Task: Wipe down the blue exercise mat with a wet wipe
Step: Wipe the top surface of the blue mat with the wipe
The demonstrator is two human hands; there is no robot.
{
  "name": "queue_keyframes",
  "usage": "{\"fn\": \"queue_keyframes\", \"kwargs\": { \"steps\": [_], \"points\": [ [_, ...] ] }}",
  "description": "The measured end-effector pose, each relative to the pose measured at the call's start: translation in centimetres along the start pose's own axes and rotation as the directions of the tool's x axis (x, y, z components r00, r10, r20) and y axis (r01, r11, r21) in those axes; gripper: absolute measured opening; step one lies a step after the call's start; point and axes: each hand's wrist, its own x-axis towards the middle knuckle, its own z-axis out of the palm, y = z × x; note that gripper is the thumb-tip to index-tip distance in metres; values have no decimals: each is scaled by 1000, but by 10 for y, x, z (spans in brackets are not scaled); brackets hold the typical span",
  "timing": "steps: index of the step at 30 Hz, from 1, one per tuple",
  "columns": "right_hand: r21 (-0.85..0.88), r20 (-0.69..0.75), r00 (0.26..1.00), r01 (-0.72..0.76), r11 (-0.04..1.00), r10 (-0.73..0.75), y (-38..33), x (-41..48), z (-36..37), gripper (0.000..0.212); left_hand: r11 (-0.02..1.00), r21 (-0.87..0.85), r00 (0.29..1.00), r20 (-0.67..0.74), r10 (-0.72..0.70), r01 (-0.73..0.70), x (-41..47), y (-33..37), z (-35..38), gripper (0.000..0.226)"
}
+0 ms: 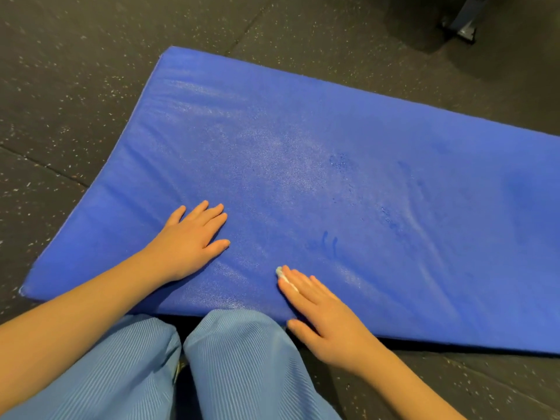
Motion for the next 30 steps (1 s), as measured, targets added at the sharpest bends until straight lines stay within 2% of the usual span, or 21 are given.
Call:
{"fn": "queue_keyframes", "kwargs": {
  "steps": [2, 5, 8, 10, 12, 14, 17, 20, 23, 26, 30],
  "points": [
    [-114, -37, 999, 5, 993, -9, 15, -15, 1, 77, 999, -36, 999, 12, 32, -32, -3, 1, -3, 101],
    [-244, -150, 986, 37, 969, -75, 25, -10, 15, 83, 995, -79, 997, 50, 65, -61, -9, 2, -8, 95],
    [-258, -215, 969, 63, 964, -120, 27, -5, 19, 76, 987, -78, 980, 137, 147, -137, -17, 7, -17, 104],
    [-308, -252, 955, 74, 949, -156, 27, -4, 14, 63, 983, -56, 962, 203, 182, -174, -23, 8, -22, 107],
    [-326, -283, 941, 87, 941, -184, 23, 3, 8, 54, 980, 3, 947, 255, 194, -201, -28, 6, -26, 106],
    [-320, -312, 931, 84, 944, -189, 20, 15, 1, 54, 974, 86, 945, 272, 181, -211, -31, 1, -30, 103],
    [-287, -344, 921, 81, 955, -182, 16, 35, -16, 59, 962, 199, 973, 173, 153, -187, -30, -8, -33, 106],
    [-279, -394, 895, 102, 955, -210, 7, 56, -34, 47, 962, 244, 991, -11, 132, -125, -24, -16, -42, 91],
    [-284, -423, 870, 139, 949, -254, -8, 78, -45, 41, 979, 173, 987, -95, 126, -108, -31, -33, -58, 79],
    [-282, -414, 849, 223, 933, -328, -31, 95, -42, 38, 992, 75, 983, -148, 111, -101, -56, -57, -64, 94],
    [-230, -352, 843, 343, 911, -407, -65, 120, -15, 41, 1000, 5, 984, -176, 14, -13, -97, -101, -46, 88]
  ]
}}
